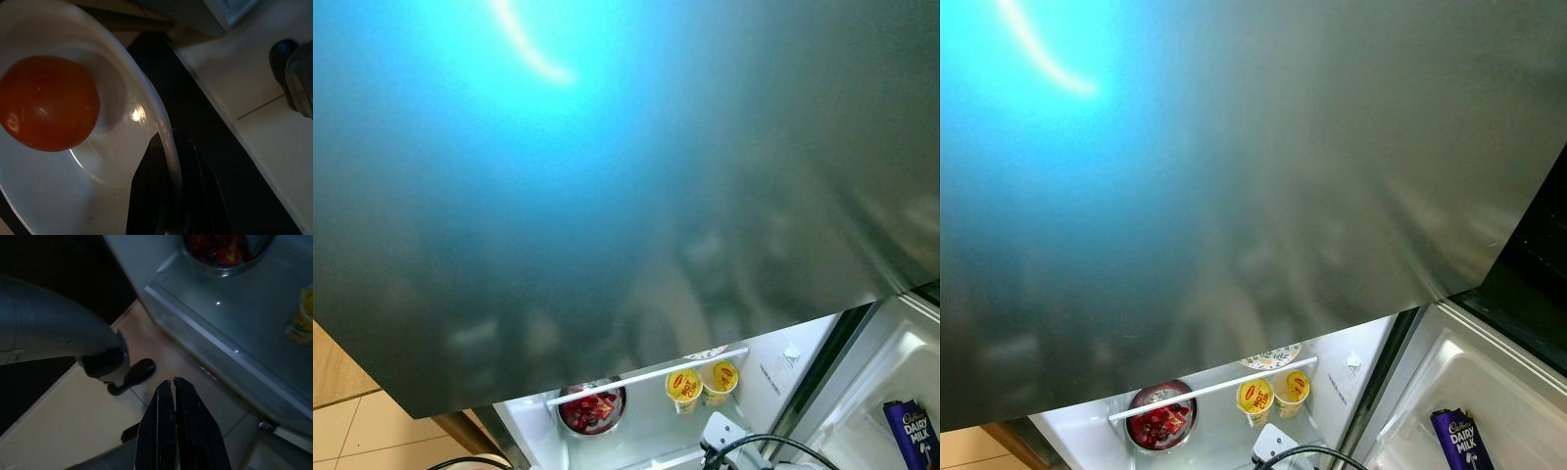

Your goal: Restocking fridge

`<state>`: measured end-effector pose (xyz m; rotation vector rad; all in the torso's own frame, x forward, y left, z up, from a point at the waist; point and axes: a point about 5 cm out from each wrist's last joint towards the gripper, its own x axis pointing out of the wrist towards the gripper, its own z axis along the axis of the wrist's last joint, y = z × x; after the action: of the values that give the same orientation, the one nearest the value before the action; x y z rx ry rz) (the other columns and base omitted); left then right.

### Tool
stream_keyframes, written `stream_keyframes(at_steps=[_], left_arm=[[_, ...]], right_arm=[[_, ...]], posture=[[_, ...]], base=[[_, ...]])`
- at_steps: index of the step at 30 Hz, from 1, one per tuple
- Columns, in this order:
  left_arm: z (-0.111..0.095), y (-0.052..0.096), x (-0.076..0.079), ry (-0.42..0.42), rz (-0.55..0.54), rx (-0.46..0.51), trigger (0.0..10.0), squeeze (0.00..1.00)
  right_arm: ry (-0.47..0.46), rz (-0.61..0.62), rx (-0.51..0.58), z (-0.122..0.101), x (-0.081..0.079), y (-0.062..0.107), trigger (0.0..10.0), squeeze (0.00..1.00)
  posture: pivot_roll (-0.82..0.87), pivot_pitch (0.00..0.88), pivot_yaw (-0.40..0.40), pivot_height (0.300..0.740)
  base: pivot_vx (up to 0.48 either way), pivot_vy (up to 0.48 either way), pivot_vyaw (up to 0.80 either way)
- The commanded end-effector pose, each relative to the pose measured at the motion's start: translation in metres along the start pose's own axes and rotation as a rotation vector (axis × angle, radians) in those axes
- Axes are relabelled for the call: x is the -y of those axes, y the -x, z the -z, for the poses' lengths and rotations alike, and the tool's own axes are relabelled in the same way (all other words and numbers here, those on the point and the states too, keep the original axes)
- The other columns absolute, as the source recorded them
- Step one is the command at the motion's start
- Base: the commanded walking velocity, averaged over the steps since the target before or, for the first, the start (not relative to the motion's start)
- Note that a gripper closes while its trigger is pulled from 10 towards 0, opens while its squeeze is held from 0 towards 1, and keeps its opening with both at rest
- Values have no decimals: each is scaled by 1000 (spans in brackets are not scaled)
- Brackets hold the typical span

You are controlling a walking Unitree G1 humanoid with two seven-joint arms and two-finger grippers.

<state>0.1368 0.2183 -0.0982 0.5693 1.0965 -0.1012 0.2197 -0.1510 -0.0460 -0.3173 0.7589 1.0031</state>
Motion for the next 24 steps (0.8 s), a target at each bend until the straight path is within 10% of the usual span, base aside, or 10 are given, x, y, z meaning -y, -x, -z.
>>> stream_keyframes(at_steps=[1,24], left_arm=[[9,1,1,26,-3,-32,10000,0],[7,2,10,-32,25,-28,10000,0]], right_arm=[[34,35,-41,4,2,1,10000,0],[40,67,-116,22,-4,4,10000,0]], posture=[[-63,5,38,740],[-64,5,40,740]], base=[[0,0,0],[-201,0,0]])
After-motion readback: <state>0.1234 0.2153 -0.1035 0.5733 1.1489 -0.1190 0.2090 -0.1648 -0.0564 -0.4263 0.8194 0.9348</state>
